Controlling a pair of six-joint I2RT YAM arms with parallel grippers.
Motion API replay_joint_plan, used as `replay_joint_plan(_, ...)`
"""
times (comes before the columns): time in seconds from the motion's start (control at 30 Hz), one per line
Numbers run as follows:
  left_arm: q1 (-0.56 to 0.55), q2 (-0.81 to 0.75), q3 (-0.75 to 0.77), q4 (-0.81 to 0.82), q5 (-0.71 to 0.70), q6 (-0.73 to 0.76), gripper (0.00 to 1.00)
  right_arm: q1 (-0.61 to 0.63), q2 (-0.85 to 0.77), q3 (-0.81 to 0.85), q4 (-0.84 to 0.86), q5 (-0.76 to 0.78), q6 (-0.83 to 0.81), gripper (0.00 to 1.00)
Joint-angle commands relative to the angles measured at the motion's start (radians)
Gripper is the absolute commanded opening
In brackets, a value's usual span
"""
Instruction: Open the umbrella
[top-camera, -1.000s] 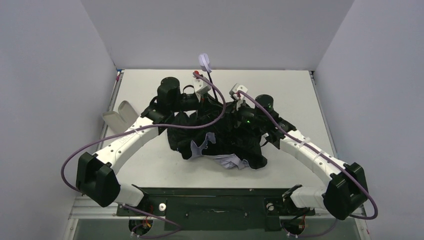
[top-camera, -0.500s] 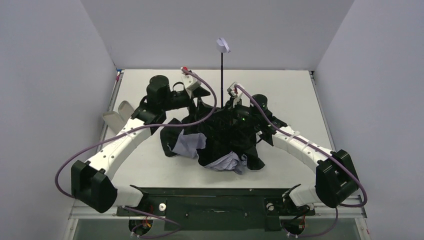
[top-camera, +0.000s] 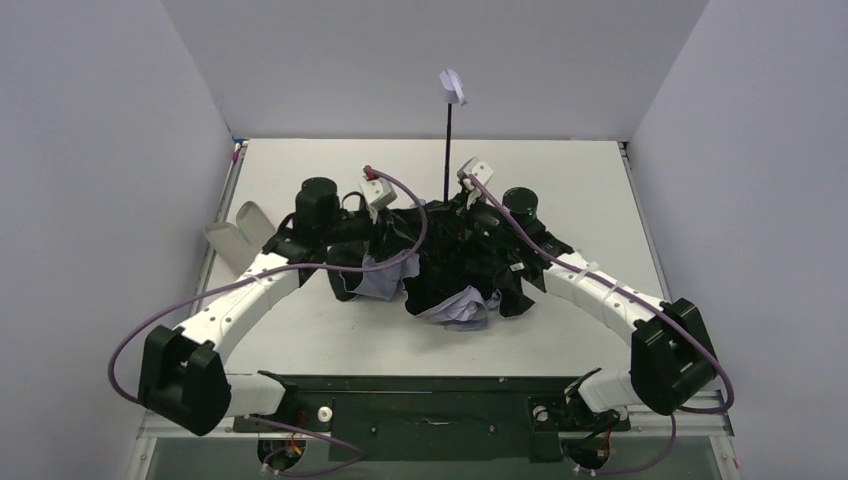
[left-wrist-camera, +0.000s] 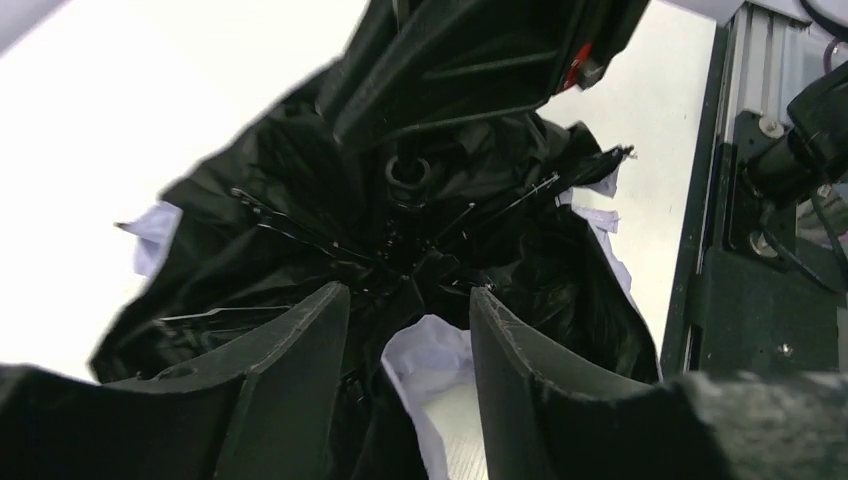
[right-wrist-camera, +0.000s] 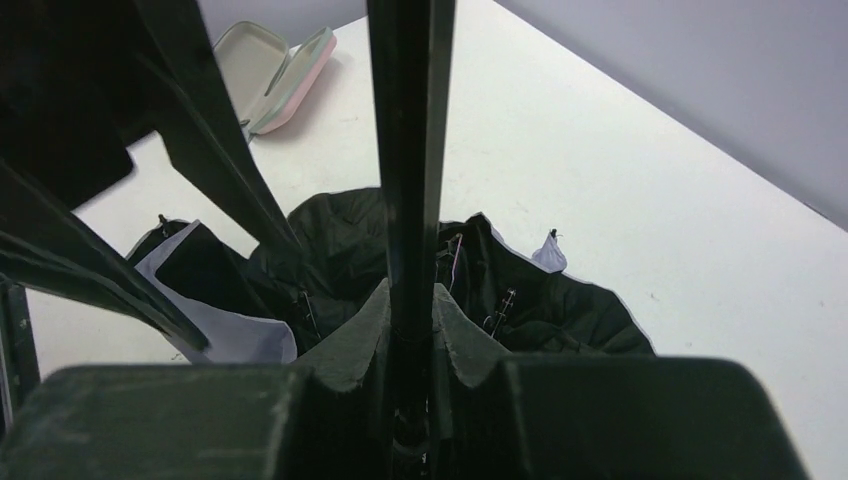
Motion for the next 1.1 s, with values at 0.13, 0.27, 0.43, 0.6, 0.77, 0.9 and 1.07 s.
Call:
replay_joint_plan(0.13,-0.107,0.141,-0.071,0.323,0.021,-0.078,0.39,0.013,0.015,0.046,0.167,0.005,-0.026,0.00)
replay_joint_plan(0.27,-0.148,0.166,-0.129,0.320,0.037,-0.028,0.37,0.014,0.010,0.050,0.169,0.002,-0.023,0.00)
replay_joint_plan(0.43,-0.186,0.182,-0.237,0.184,0.028,0.105,0.26,0.009,-0.003,0.068,0.165,-0.008,-0.027,0.00)
replay_joint_plan(0.6,-0.194,0.157,-0.327,0.148,0.008,0.115,0.16,-0.007,-0.018,0.083,0.149,-0.019,-0.021,0.00)
replay_joint_plan(0.77,-0.258,0.145,-0.381,0.153,-0.037,0.092,0.10,-0.037,-0.009,0.109,0.140,-0.018,-0.004,0.00)
replay_joint_plan(0.9,-0.297,0.166,-0.372,0.136,-0.070,0.092,0.08,-0.080,0.014,0.143,0.166,0.026,0.009,0.00)
replay_joint_plan(1.07,-0.304,0.180,-0.351,0.117,-0.088,0.088,0.05,-0.128,0.056,0.194,0.205,0.057,0.001,0.00)
